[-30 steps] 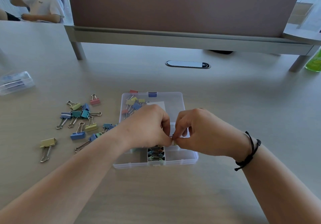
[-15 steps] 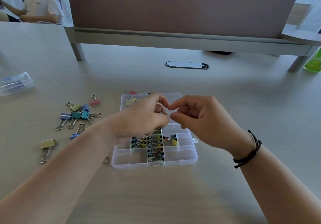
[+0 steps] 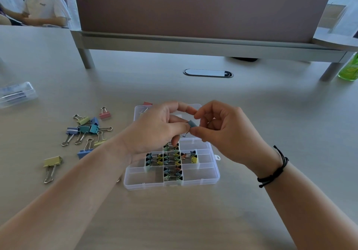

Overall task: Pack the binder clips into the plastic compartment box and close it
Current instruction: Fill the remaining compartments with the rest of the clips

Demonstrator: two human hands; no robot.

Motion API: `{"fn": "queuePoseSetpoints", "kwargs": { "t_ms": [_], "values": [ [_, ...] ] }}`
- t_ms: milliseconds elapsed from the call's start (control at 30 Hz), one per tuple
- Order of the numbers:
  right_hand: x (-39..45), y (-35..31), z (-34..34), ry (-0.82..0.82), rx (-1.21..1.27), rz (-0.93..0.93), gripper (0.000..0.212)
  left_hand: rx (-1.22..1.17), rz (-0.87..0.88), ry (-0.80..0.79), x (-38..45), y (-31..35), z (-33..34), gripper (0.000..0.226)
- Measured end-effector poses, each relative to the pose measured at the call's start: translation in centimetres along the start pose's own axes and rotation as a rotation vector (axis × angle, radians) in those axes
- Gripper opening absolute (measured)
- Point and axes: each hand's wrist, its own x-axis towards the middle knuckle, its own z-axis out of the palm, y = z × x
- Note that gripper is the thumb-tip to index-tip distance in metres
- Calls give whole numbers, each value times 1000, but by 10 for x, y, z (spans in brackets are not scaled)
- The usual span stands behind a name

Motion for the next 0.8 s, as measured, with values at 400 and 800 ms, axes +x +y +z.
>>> {"fn": "queuePoseSetpoints", "kwargs": {
  "t_ms": [400, 800],
  "values": [
    [0, -10, -1, -57, 590, 274, 20, -114, 119, 146, 2, -1, 1, 12],
    [-6, -13, -12, -380, -161, 155, 10, 535, 99, -120, -7, 0, -2, 9]
  ]
}}
